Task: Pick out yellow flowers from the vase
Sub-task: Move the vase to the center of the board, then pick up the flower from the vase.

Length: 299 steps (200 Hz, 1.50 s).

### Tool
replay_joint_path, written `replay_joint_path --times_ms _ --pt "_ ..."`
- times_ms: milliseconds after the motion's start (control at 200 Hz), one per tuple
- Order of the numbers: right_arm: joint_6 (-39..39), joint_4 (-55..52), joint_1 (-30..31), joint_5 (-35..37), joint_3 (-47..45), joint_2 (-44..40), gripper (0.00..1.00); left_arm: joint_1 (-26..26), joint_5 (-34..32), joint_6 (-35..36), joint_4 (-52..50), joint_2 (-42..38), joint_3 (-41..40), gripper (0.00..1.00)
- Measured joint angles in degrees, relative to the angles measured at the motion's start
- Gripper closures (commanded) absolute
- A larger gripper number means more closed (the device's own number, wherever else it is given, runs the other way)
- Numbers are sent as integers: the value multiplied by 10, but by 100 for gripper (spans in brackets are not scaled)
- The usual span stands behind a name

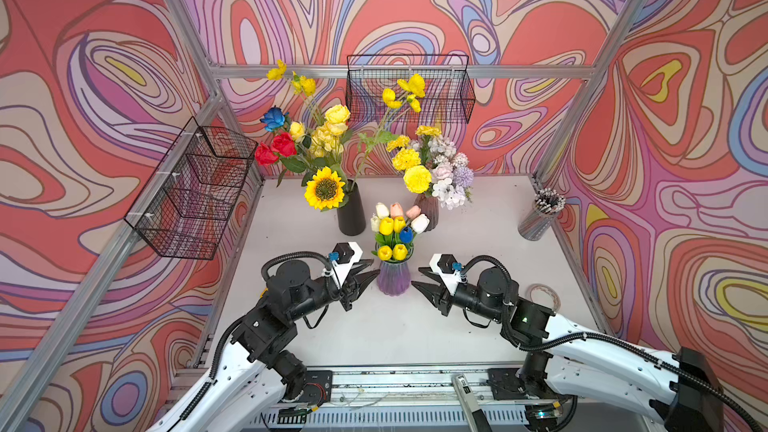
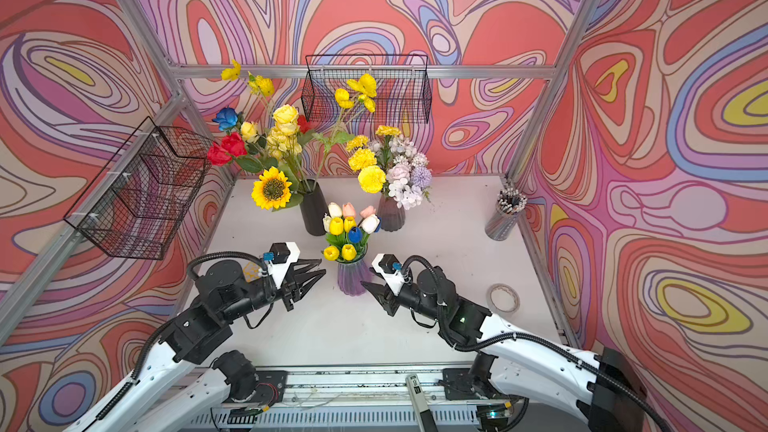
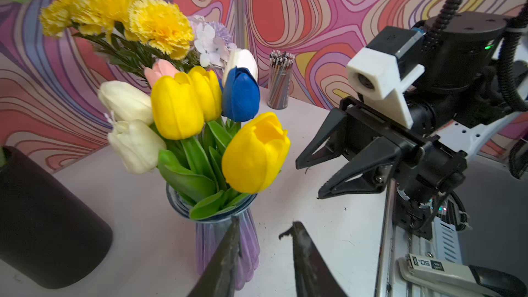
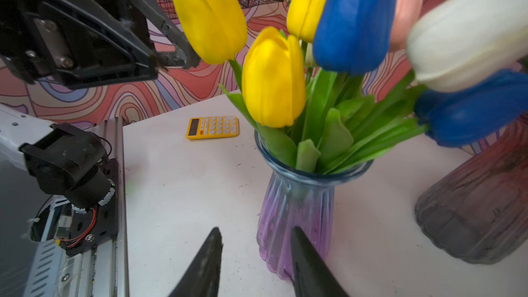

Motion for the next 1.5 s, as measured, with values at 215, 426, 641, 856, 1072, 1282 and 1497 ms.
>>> replay_joint_path --times_ms 215,426,641,856,1072,1282,1497 --pt "1 12 0 47 -30 0 59 0 13 17 -3 65 7 73" --pt "12 46 0 76 -68 -2 60 0 -14 29 30 57 6 77" --pt "26 71 0 90 -94 -4 61 0 -29 37 56 63 6 78" --pt "35 93 0 95 -100 -4 61 0 -31 38 80 88 6 78" --pt "37 114 0 95 -101 4 62 0 -28 40 106 106 5 78" --pt "41 128 0 95 -101 18 62 0 -28 40 138 117 2 81" --pt "41 134 0 95 -101 20 63 0 -26 38 160 129 -10 85"
